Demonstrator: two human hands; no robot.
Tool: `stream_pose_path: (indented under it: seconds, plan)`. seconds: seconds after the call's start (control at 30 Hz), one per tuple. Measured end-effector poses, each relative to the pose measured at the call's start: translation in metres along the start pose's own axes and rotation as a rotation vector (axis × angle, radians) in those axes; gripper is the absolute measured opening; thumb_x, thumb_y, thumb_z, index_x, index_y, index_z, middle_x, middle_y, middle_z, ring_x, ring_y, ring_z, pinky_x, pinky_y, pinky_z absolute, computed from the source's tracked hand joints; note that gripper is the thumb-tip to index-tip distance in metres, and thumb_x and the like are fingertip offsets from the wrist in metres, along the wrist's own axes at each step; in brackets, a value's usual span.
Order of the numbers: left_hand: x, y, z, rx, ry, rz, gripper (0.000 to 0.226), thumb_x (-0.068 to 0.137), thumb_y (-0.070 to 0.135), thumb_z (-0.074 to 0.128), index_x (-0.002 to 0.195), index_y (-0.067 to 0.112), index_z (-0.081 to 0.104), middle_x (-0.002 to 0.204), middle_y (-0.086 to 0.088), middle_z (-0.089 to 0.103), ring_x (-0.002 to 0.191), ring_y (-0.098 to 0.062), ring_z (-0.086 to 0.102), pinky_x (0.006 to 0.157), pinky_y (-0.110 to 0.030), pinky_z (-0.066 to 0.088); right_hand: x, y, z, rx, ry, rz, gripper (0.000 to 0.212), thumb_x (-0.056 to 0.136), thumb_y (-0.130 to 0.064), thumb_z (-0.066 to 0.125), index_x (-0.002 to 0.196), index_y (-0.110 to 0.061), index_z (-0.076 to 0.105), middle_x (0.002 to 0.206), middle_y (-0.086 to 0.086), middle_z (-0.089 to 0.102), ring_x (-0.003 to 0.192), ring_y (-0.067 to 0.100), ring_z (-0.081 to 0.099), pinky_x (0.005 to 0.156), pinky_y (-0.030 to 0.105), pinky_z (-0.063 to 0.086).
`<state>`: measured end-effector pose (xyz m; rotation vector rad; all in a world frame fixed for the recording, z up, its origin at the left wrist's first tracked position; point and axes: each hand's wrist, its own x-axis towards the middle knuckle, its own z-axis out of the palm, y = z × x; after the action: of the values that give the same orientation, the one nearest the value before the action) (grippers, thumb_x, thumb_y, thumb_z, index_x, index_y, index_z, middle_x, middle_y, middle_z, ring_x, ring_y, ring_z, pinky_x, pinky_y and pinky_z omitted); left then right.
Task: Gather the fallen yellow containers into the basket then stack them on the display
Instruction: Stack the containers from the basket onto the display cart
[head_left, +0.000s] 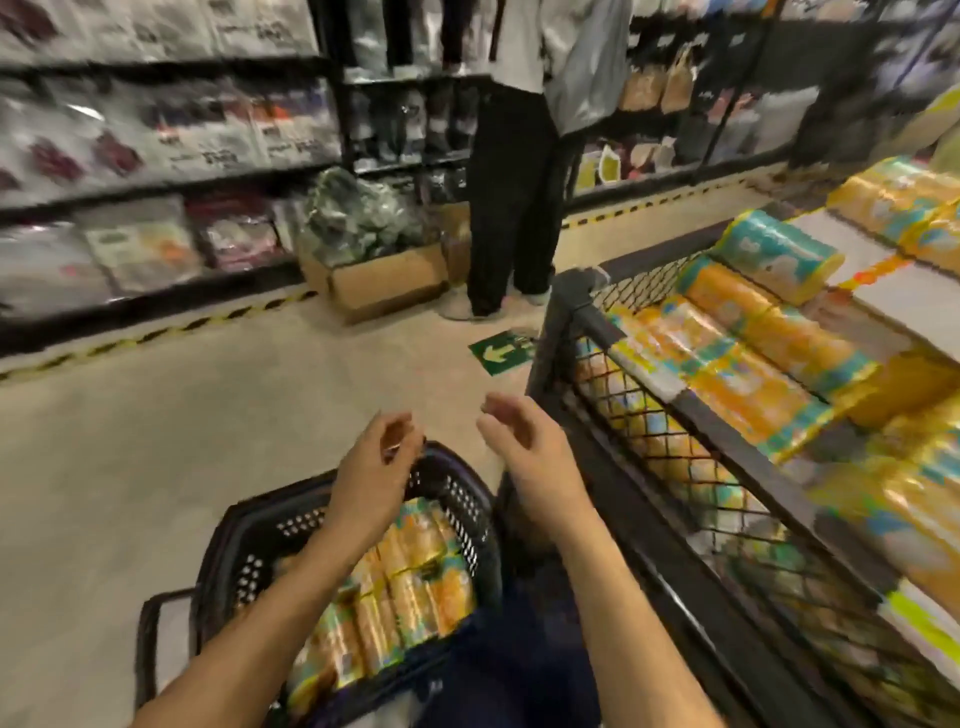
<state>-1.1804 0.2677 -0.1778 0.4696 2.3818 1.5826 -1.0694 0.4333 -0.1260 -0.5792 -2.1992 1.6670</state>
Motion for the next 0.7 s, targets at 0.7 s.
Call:
stream_pose_path:
  seconds: [0.7]
  plan:
    - [0.013, -0.358, 0.000, 0.298, 0.017, -0.728, 0.057, 0.079, 0.071, 0.067, 0.115, 0.027, 0.065, 0.107, 0.007, 0.072, 0.100, -0.015, 0.069, 0.091, -0.040, 0.056, 0.057, 0.332, 0.188, -0.501, -0.188, 0.563, 0.086, 0.081, -0.053, 0.079, 0.150, -0.025, 0.036, 0.141, 0.005, 0.053, 0.132, 0.028, 0.051, 0.110, 0.052, 0.044]
